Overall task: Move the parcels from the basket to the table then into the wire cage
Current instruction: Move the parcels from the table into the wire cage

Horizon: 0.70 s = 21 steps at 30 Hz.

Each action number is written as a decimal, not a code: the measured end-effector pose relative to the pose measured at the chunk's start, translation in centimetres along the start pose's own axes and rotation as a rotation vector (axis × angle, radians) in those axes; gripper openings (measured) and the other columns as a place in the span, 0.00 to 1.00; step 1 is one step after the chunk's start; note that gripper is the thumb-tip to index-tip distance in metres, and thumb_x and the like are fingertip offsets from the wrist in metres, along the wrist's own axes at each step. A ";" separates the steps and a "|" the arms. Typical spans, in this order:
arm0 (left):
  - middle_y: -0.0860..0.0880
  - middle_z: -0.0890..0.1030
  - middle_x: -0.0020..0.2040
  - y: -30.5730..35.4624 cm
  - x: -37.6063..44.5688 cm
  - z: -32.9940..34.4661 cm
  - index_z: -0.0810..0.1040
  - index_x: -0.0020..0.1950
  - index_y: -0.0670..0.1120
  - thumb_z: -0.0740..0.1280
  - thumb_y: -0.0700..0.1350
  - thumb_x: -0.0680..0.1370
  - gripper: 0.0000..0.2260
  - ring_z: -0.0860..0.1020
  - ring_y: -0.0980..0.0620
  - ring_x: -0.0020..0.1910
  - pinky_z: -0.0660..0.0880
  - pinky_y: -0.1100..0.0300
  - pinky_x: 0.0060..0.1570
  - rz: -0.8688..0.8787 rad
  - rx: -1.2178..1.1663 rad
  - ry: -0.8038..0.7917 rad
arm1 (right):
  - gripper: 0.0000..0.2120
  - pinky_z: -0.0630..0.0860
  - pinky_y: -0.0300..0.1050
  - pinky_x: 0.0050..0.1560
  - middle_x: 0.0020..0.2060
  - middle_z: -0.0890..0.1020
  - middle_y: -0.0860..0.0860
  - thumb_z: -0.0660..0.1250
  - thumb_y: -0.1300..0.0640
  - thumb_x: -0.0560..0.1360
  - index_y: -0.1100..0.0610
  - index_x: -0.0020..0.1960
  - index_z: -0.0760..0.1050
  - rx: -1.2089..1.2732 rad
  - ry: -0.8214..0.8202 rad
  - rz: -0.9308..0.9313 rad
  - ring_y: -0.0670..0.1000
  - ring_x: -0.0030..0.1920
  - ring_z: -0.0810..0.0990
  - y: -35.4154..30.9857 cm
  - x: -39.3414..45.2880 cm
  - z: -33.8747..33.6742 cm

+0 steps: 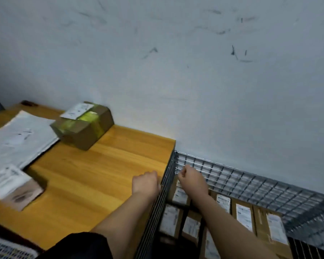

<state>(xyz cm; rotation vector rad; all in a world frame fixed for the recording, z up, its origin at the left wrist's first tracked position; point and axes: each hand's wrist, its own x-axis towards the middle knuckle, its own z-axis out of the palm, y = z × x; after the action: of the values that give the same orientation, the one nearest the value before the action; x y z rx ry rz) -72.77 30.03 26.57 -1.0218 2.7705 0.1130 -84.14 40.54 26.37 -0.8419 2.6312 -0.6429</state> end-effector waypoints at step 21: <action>0.44 0.61 0.72 -46.1 -7.7 -1.8 0.56 0.75 0.48 0.57 0.57 0.79 0.28 0.64 0.44 0.69 0.68 0.52 0.62 -0.524 -0.165 0.038 | 0.21 0.72 0.50 0.59 0.67 0.70 0.54 0.57 0.46 0.80 0.53 0.70 0.64 -0.212 -0.399 -0.368 0.56 0.64 0.72 -40.3 -6.3 21.2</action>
<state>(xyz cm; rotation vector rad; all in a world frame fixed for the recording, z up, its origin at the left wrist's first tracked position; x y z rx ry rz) -37.32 -0.32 29.55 -1.7649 2.4543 0.2495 -51.61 8.27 29.35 -1.3776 2.2228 -0.2407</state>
